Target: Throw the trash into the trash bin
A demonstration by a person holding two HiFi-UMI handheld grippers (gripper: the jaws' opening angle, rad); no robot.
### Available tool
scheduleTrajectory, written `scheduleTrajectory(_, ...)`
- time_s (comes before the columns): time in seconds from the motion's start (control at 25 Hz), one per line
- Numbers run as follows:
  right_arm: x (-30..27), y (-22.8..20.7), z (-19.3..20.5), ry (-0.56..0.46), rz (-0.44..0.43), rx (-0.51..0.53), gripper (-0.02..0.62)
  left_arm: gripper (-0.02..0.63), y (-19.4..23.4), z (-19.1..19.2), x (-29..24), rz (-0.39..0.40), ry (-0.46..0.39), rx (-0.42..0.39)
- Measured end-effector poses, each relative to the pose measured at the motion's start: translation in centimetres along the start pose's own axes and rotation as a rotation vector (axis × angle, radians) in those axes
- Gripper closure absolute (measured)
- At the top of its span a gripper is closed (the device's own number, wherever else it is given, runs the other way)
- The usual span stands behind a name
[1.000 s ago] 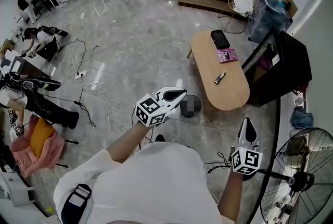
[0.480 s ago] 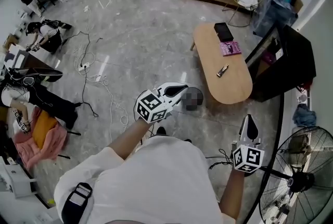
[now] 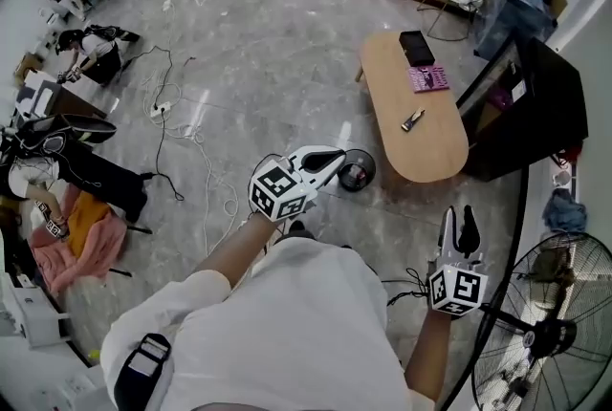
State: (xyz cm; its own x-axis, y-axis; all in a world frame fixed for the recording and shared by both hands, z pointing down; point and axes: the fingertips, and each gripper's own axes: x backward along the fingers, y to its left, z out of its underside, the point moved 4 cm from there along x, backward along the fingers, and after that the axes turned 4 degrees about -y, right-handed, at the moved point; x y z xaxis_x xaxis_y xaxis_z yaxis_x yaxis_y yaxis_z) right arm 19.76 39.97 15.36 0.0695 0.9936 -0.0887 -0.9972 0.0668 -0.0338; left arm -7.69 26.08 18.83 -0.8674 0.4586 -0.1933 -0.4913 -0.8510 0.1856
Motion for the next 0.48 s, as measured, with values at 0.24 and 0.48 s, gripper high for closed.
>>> scheduleTrajectory(0.24,0.9,-1.2,0.3,-0.004,-0.001,0.01,0.296,0.6,-0.8,0.6,-0.8,-0.008,0.005,0.008)
scheduleTrajectory(0.48,0.2,-2.2,0.8,0.013,0.005,-0.001,0.284,0.6,-0.6,0.8,-1.2,-0.021,0.009,0.012)
